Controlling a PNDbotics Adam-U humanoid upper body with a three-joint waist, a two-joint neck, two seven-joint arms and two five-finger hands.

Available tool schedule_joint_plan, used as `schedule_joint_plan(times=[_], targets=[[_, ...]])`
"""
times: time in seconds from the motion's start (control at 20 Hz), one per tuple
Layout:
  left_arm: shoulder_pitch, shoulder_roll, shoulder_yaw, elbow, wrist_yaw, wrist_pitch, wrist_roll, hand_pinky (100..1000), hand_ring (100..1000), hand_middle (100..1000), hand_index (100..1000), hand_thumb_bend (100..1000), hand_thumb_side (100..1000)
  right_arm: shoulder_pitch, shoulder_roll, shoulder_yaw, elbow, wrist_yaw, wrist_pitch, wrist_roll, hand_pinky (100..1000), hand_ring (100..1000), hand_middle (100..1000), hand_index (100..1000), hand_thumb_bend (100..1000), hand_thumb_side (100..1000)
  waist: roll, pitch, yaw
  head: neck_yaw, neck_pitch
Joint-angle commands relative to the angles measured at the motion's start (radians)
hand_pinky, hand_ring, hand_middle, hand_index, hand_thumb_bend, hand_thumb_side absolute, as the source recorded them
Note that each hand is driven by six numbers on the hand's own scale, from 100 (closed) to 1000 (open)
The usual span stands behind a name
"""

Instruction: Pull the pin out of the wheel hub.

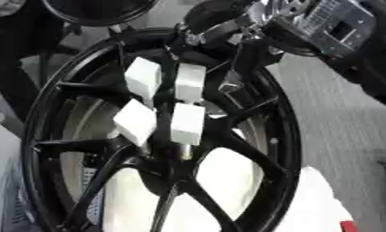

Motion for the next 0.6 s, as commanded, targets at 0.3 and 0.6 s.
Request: schedule_joint_plan(times=[0.3,0.6], targets=[[-0.019,0.023,0.013,-0.021,0.006,0.001,0.005,821,854,856,932,760,546,-0.006,-0.012,-0.011,0.023,0.023,-0.087,0.064,915,885,805,819,262,100,0.004,-0.014,0.005,0.006,-0.022],[-0.019,0.020,0.012,-0.025,0.007,0.003,0.008,822,852,855,930,749,548,0.000,-0.006,-0.019,0.045,0.032,-0.056,0.064,907,852,757,771,215,100,0.003,-0.009,0.010,0.003,-0.024]])
